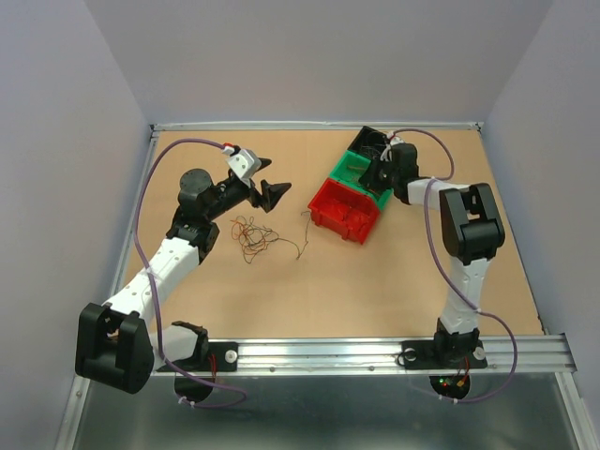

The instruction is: Untangle the cables

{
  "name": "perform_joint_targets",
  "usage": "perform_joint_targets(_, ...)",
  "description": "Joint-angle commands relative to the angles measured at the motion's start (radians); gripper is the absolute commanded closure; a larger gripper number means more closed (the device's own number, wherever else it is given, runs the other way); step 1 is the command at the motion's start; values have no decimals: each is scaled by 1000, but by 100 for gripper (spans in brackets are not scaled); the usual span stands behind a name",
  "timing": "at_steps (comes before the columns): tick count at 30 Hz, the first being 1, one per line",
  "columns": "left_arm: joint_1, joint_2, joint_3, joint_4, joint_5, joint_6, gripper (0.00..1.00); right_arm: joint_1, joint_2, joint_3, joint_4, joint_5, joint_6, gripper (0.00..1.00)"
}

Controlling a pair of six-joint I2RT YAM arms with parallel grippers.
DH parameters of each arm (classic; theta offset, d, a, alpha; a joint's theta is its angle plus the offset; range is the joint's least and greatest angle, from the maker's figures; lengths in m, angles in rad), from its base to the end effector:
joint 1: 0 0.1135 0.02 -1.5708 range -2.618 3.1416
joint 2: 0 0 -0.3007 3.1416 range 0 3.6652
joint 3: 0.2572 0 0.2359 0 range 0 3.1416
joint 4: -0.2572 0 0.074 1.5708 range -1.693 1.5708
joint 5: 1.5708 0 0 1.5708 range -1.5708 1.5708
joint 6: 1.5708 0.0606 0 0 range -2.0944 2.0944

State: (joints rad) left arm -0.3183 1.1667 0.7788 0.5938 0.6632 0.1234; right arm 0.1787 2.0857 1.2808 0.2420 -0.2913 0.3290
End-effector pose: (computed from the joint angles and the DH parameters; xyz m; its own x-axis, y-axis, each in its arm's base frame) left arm 0.2304 -0.1152 0.3841 0.2935 0.0054 -0.9559 0.7889 0.5635 0.2454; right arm 0.4704 0.1026 0.1819 -0.6292 0.2008 -0.7508 -0.2176 0.8819 0.4183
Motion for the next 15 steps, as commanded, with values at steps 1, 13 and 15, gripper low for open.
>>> perform_joint_targets(1, 4, -24, -3, 46, -25, 18, 14, 7, -116, 25, -24, 37, 39, 71)
perform_joint_targets(13, 4, -21, 2, 38, -48, 22, 14, 30, -226, 35, -105, 106, 82, 49)
perform_joint_targets(15, 4, -24, 2, 38, -50, 25, 14, 38, -248, 6, -106, 116, 76, 42)
